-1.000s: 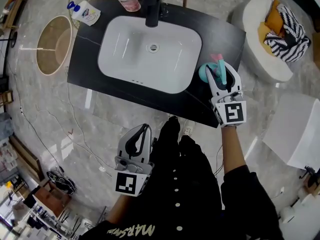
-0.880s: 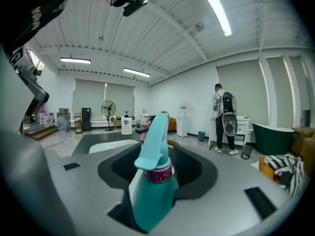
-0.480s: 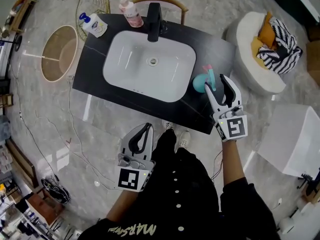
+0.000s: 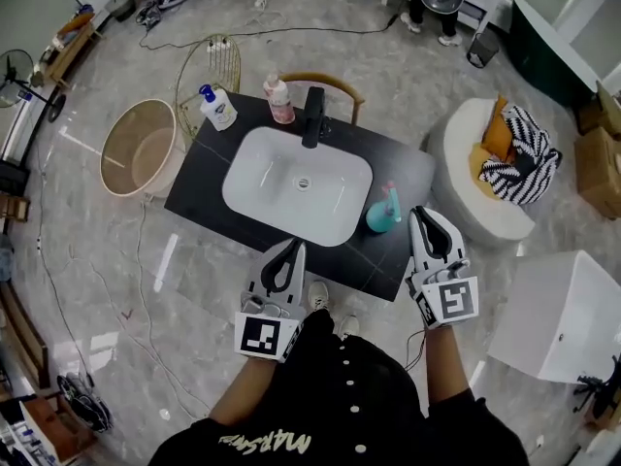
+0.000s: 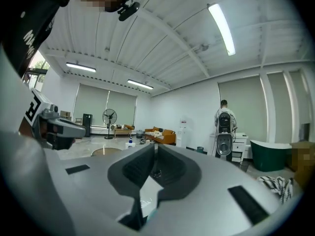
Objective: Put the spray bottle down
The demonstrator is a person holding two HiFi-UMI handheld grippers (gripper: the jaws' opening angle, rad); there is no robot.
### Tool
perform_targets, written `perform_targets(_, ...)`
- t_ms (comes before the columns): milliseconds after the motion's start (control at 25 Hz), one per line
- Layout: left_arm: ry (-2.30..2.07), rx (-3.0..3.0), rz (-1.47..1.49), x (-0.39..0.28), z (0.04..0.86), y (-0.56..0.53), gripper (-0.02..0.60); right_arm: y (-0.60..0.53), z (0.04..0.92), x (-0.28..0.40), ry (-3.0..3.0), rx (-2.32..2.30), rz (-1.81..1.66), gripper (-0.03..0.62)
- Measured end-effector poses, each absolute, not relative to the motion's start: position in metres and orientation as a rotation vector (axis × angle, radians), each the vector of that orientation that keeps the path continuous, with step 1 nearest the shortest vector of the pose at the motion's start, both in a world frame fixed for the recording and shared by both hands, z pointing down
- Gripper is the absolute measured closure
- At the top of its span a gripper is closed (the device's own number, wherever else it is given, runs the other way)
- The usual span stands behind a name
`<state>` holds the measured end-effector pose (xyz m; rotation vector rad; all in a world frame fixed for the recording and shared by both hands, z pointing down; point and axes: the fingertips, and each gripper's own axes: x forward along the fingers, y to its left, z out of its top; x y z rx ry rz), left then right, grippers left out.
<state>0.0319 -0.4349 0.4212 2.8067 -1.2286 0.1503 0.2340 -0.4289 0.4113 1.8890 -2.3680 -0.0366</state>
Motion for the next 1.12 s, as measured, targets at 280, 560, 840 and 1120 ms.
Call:
perform_targets(280, -1.195, 2.872, 0.057, 0.049, 0.386, -0.435, 0.56, -0.4, 0.359, 0.23, -2.402, 1.935, -0.082, 0.599)
perform_targets(560, -1.176, 2.914, 0.002, 0.059, 0.365, -0.43, 0.56, -0.368, 0.341, 0.247, -2.358, 2.037, -0.147, 0.599)
perform_targets(840, -1.159, 2.941, -0.002, 0.061, 0.358, -0.425, 0.56, -0.356, 0.341, 0.251, -2.337, 2.065, -0.156, 0.599)
perform_targets(1120, -1.169, 2.94, 0.006, 0.06, 0.354, -0.426, 0.56, -0.359, 0.341, 0.25, -2.342, 2.049, -0.15, 0.599)
